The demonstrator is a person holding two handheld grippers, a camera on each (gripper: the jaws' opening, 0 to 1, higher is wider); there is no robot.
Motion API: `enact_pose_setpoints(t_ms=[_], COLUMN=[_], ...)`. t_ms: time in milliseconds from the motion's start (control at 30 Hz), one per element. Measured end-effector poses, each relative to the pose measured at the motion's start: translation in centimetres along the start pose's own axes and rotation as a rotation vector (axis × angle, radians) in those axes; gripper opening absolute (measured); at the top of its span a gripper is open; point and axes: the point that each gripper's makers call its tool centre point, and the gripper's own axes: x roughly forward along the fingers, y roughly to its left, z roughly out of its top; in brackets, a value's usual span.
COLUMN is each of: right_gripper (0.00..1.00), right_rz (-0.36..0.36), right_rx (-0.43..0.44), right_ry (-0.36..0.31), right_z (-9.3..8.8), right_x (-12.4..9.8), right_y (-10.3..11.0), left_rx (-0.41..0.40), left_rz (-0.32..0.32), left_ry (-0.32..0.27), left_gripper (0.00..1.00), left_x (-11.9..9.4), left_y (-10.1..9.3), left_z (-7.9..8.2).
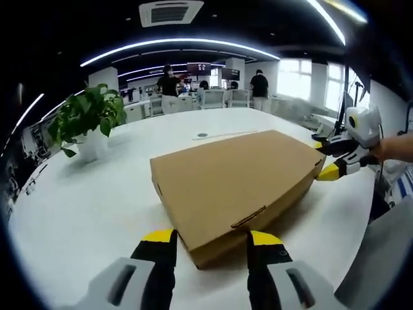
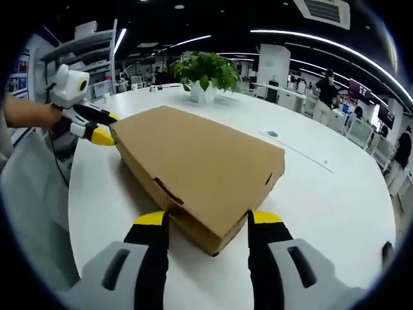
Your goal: Operate the shoe box by opening the lid, removing the specified soft item, and placing it in the target area until the item is outside and the box remains undamaged.
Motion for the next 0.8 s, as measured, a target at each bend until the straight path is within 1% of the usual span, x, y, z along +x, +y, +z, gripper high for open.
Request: enact_pose_setpoints(t_ms=[167, 800], right_gripper=[0.44, 0.41], right_rz=[-0.010, -0.017], right_rx=[0.015, 0.030], right_ry=[-0.009, 0.001], right_z=[0.1, 0.3], right_x=[-0.2, -0.4], right_y=[1.2, 5.4], left_rx=[0.009, 0.048], left_rz=[-0.018, -0.072], left_ry=[0.011, 0.053], left_gripper=[0.43, 0.43], left_x=[-0.5, -2.8], left_y=[0.5, 2.6], left_z=[-0.3, -1.9])
